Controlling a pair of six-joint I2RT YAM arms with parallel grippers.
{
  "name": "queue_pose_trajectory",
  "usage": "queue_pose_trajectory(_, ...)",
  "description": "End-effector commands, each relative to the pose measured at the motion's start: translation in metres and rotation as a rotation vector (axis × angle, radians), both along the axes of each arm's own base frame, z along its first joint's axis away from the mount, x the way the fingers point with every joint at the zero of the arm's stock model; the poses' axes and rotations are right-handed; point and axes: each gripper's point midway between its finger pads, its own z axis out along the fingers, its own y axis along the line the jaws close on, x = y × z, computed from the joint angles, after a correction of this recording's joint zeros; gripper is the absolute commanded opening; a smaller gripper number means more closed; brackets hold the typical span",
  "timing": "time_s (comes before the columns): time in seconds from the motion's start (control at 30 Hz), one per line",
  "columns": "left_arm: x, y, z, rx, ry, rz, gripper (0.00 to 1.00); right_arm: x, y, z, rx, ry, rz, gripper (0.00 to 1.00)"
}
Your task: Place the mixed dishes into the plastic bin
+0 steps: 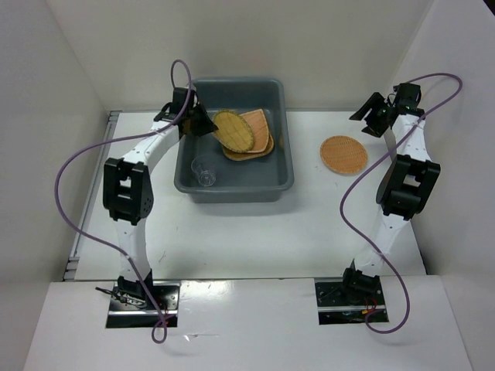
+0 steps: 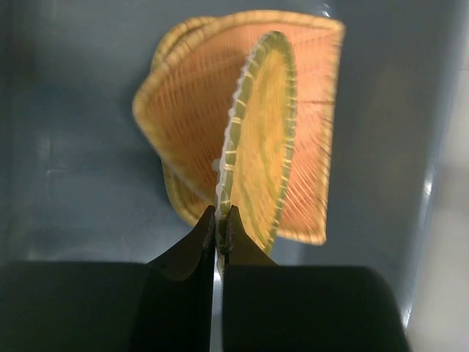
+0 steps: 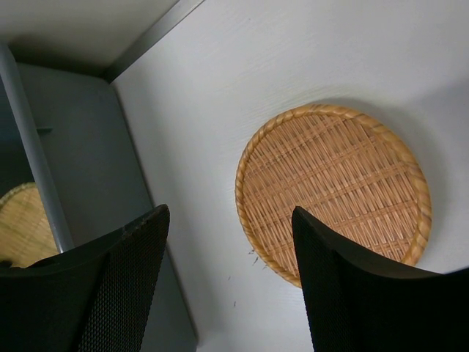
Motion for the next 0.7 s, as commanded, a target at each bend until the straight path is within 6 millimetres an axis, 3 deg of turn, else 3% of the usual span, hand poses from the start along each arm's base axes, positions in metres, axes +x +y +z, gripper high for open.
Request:
queue_pose_trajectory(0.0,0.028,-0.013,0.041,-0.045,-0.127,0.000,0.00,0.000,0.002,0.046,-0.018,-0.114,0.009,0.73)
queue_pose_trajectory(0.03,0.037,-0.011,0.050,-0.040,-0.154,0.018,0.00,0.000,0.002,0.046,-0.018,-0.114,0.009,0.73)
queue_pose_trajectory(0.1,0.047,-0.011,0.038,-0.024,-0.147,0.022,0.00,0.000,0.002,0.046,-0.018,-0.114,0.009,0.73)
queue_pose_trajectory(0.17,0.054,-0.013,0.039,-0.043,-0.149,0.033,0.00,0.000,0.002,0.046,-0.018,-0.114,0.009,0.73)
queue_pose_trajectory(0.3,0.066,-0.023,0.012,-0.073,-0.107,0.017,0.00,0.000,0.002,0.046,-0.018,-0.114,0.009,0.73)
queue_pose_trajectory(0.5,0.071,-0.027,-0.027,-0.072,-0.034,0.014,0.01,0.001,0.000,0.036,-0.018,-0.094,0.001,0.73)
queue_pose_trajectory(0.67,0.071,-0.027,-0.034,-0.070,-0.024,0.014,0.05,0.004,-0.001,0.030,-0.015,-0.087,0.001,0.73)
